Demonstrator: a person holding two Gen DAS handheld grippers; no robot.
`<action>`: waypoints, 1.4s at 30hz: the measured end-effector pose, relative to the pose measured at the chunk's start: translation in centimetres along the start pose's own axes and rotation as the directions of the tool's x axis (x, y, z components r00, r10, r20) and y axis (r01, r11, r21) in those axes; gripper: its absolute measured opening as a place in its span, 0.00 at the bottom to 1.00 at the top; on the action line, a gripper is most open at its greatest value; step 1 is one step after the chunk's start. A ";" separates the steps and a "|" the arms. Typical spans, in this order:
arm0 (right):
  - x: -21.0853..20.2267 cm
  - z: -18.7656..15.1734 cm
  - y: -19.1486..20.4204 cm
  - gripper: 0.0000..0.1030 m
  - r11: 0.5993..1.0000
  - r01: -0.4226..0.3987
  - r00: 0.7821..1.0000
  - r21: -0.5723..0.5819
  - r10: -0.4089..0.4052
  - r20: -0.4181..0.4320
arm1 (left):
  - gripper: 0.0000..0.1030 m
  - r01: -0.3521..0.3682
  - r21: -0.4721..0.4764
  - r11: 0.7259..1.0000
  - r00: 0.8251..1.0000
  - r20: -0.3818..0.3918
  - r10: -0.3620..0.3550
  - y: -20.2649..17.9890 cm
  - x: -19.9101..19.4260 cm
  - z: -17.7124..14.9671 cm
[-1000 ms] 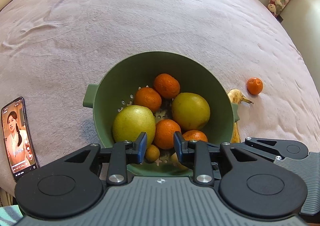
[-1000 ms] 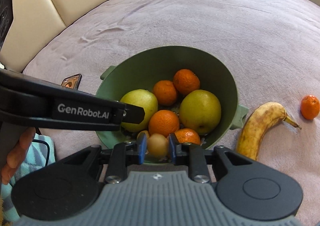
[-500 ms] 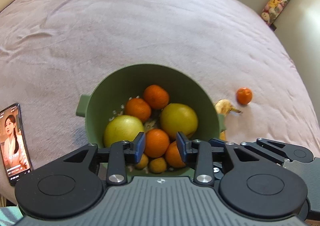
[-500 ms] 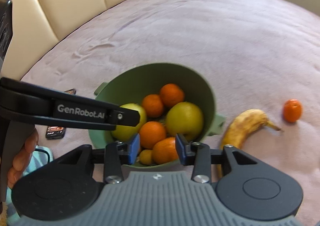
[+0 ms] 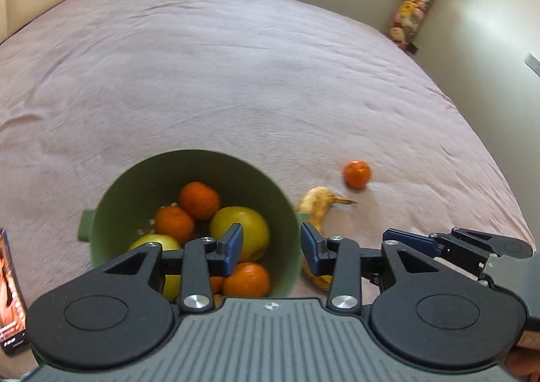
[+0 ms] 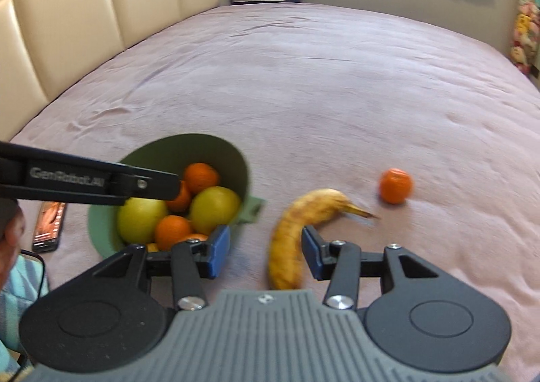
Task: Organize fruits
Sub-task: 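Move the left tool to the banana while the right tool approaches the mandarin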
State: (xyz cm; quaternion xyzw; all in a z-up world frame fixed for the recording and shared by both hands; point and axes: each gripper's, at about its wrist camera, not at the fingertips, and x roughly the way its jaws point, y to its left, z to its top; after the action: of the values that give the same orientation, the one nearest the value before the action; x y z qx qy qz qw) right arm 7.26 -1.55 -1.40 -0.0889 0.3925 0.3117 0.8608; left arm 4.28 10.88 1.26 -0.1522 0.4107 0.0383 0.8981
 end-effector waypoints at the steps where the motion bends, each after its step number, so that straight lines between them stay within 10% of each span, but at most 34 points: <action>1: -0.2 -0.2 -0.4 0.44 1.000 0.010 1.000 0.008 -0.010 -0.001 | 0.46 0.009 0.017 1.000 1.000 0.001 -0.009 -0.5 0.0 -0.1; 14: -0.8 -3.0 -6.3 0.44 0.983 0.133 0.991 0.128 -0.129 -0.041 | 0.46 0.066 0.234 0.970 0.998 -0.028 -0.061 -7.2 2.2 -1.2; 23: -0.6 -2.7 -8.5 0.47 0.973 0.172 0.985 0.156 -0.169 -0.032 | 0.46 0.015 0.315 0.949 0.989 -0.146 0.033 -9.5 6.1 0.1; 30: 0.2 -2.8 -11.0 0.49 0.951 0.217 0.976 0.220 -0.209 -0.059 | 0.46 -0.031 0.191 0.981 0.975 -0.210 0.072 -10.2 7.5 0.2; 36: 0.9 -2.7 -13.4 0.49 0.918 0.245 0.969 0.312 -0.237 -0.065 | 0.45 -0.081 0.045 0.996 0.995 -0.061 0.084 -12.3 6.5 -3.3; 42: 1.6 -2.7 -13.9 0.49 0.912 0.228 0.974 0.341 -0.219 -0.066 | 0.45 -0.205 -0.021 0.978 0.978 0.021 0.206 -11.6 7.2 -4.8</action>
State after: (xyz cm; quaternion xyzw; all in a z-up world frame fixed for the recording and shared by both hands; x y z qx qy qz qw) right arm 14.78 -12.91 -5.66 0.0154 0.4399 0.1362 0.8875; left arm 7.79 -1.98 -4.29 -0.1168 0.4135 0.1365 0.8926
